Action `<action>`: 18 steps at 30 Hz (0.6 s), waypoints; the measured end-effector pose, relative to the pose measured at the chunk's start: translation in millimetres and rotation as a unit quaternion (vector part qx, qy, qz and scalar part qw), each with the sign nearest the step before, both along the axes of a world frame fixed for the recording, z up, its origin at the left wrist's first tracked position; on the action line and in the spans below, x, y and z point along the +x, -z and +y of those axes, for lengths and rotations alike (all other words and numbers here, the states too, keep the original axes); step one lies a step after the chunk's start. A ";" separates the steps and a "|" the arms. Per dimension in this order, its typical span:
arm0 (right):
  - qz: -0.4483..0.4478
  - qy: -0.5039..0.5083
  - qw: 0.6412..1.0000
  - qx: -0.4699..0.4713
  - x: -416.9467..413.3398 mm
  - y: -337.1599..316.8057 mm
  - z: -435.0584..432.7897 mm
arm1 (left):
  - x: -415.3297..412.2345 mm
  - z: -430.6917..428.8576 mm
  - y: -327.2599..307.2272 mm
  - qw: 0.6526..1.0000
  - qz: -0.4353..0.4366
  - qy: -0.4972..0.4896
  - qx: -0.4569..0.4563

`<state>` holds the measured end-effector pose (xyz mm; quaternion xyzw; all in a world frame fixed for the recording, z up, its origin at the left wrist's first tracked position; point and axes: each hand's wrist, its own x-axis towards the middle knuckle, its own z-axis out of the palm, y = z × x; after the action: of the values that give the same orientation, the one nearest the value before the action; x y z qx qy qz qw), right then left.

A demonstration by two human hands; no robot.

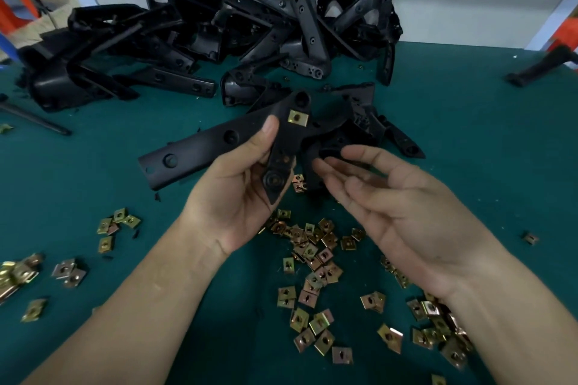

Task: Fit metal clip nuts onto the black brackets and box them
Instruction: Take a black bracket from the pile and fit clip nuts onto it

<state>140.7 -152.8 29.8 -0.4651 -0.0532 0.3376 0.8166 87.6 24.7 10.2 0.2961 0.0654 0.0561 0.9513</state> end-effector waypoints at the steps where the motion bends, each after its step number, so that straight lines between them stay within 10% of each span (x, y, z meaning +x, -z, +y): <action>1: -0.010 0.000 1.000 -0.006 -0.9 -1.1 -0.2 | 0.3 -0.3 0.6 1.000 -0.001 0.002 0.003; 18: -0.109 -0.008 0.991 -0.082 -2.6 1.1 3.1 | 3.2 -4.2 9.1 0.997 -0.002 0.015 0.079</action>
<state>138.1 -149.7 28.7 -0.5644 -0.1178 0.2943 0.7622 90.8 20.5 1.0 0.3708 0.0542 0.0479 0.9259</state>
